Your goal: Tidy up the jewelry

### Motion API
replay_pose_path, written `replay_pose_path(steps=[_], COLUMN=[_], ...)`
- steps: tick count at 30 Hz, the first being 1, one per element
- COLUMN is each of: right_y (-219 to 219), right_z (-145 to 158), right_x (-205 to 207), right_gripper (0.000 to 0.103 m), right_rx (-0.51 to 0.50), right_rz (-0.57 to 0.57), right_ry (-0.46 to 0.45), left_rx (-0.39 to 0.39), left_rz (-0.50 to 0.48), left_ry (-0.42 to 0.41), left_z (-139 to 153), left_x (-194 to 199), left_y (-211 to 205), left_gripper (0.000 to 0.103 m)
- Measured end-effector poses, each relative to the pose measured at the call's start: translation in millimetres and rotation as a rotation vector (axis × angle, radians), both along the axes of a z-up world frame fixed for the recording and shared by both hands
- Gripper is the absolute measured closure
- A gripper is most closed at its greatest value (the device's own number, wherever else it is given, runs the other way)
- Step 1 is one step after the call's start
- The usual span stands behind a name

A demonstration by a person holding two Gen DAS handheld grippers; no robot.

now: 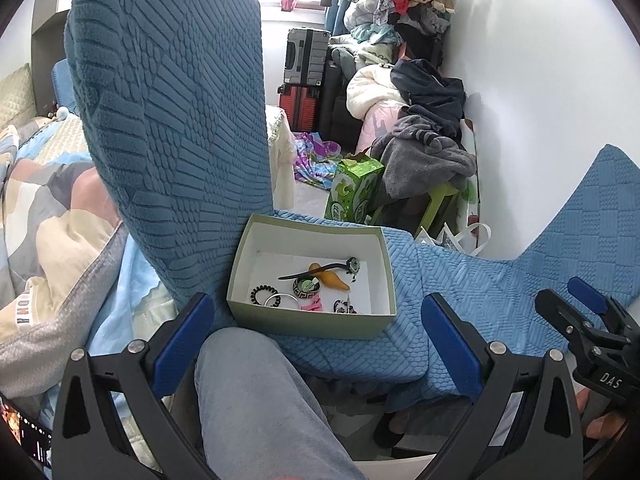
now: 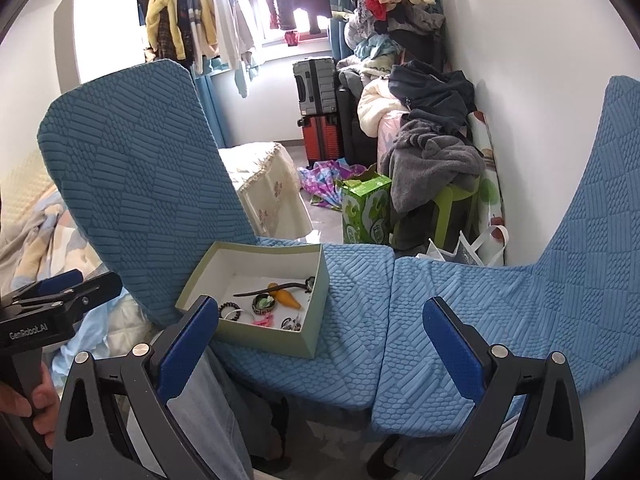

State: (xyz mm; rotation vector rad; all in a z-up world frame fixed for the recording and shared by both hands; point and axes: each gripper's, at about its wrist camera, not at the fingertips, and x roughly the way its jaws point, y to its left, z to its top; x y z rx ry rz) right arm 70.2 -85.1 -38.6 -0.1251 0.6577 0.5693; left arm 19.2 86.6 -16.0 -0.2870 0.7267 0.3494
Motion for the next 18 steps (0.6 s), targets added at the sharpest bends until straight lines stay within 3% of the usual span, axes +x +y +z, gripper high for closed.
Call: replay_pose_path(steps=[18], right_y=[-1.5], right_z=[-0.6], right_x=[-0.9], right_gripper=[0.000], right_rx=[0.000], right_rz=[0.001], right_ry=[0.002], left_rx=[-0.007], left_rz=[-0.015], left_ry=[0.001], left_z=[-2.9], left_x=[0.5], left_y=[-4.2], left_gripper=[0.000])
